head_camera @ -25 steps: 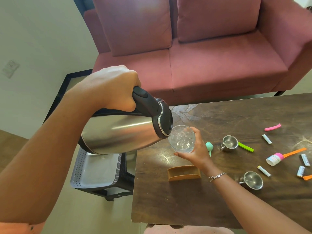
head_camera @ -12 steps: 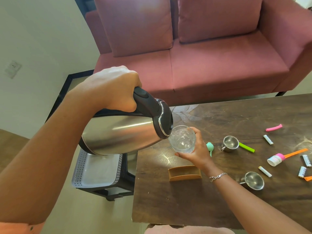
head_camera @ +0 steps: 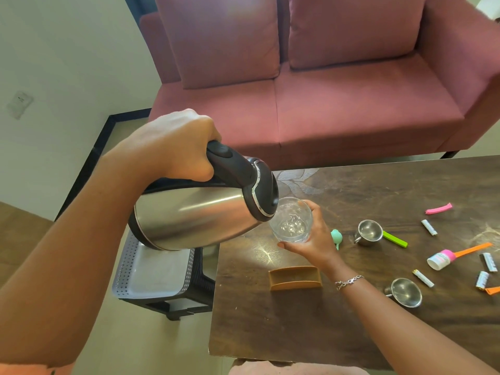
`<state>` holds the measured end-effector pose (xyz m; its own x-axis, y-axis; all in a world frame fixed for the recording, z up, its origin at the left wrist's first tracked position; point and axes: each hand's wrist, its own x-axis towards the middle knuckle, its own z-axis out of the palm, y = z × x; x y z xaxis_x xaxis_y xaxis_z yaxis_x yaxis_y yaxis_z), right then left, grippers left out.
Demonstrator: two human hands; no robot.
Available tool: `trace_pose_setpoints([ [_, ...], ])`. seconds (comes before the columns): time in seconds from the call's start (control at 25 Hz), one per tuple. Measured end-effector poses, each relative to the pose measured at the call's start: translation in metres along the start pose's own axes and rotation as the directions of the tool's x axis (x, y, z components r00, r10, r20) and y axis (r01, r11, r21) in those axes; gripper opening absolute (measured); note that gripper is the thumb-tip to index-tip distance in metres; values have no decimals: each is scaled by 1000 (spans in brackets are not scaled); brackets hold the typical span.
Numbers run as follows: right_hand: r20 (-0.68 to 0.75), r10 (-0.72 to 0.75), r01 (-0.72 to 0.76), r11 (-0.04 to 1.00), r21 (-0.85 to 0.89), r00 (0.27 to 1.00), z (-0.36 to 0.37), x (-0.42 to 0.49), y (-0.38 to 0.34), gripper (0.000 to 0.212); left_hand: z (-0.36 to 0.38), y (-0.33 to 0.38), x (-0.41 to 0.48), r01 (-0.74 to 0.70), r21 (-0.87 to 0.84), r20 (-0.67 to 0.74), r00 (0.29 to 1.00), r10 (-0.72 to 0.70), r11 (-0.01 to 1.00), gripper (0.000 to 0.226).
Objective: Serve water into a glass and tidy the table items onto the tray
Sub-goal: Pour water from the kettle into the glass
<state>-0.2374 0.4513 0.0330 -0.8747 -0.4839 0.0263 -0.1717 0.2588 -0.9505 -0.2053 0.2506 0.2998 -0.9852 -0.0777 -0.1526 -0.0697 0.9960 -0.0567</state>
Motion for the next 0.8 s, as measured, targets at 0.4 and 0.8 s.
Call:
trace_pose_setpoints([
  [0.4, 16, -31, 31, 1000, 1, 999, 6, 10, -12, 92, 26, -44, -17, 25, -267, 27, 999, -19, 963, 31],
  [0.8, 67, -47, 49, 998, -27, 997, 25, 14, -23, 91, 75, -108, -50, 209, -590, 105, 978, -183, 780, 25],
])
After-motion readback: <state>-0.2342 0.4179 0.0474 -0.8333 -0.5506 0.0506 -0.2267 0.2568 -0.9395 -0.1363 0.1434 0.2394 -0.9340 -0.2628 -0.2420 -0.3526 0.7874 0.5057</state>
